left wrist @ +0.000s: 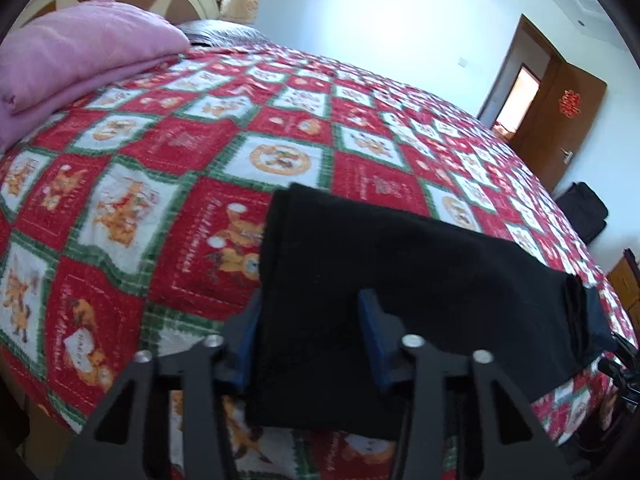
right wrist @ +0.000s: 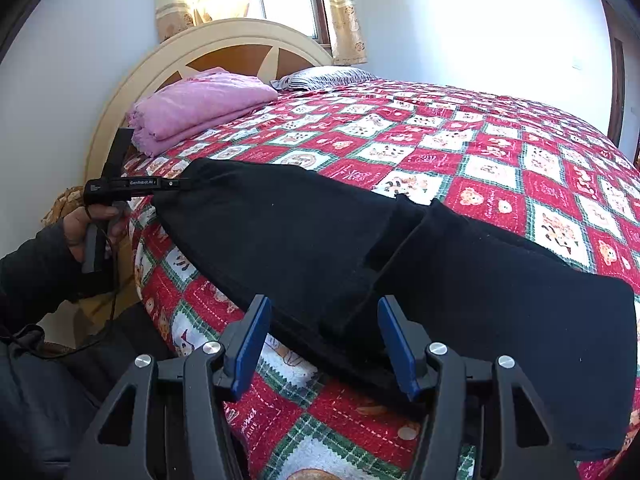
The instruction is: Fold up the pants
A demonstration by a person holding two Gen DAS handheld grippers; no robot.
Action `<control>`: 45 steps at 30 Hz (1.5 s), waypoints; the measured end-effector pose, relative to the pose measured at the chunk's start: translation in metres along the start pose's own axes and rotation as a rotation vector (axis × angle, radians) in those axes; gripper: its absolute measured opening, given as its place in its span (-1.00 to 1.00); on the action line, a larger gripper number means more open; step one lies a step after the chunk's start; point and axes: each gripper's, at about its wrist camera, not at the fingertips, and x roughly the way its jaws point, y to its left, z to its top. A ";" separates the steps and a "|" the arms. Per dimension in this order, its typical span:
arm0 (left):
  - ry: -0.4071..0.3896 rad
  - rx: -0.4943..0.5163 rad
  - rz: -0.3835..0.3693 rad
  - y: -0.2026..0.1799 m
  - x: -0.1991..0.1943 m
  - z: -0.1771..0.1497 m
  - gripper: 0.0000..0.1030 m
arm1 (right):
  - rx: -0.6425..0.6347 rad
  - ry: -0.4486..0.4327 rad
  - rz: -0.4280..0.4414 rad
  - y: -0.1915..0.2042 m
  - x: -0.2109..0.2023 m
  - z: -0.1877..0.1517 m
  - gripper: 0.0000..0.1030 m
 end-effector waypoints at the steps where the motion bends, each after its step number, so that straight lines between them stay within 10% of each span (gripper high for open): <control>1: -0.002 -0.007 -0.007 0.002 0.001 0.000 -0.11 | 0.001 0.001 0.001 0.000 0.000 0.000 0.12; 11: -0.026 -0.129 -0.170 0.022 -0.004 -0.002 -0.57 | 0.005 0.002 -0.004 -0.002 0.000 -0.002 0.12; 22: -0.152 -0.137 -0.343 -0.004 -0.044 0.015 -0.61 | 0.016 -0.024 -0.042 -0.007 -0.011 0.004 0.12; 33: -0.204 -0.005 -0.570 -0.120 -0.083 0.054 -0.61 | 0.110 -0.157 -0.157 -0.050 -0.085 0.011 0.12; 45: -0.008 0.284 -0.754 -0.313 -0.036 0.037 -0.61 | 0.332 -0.235 -0.262 -0.128 -0.142 -0.028 0.12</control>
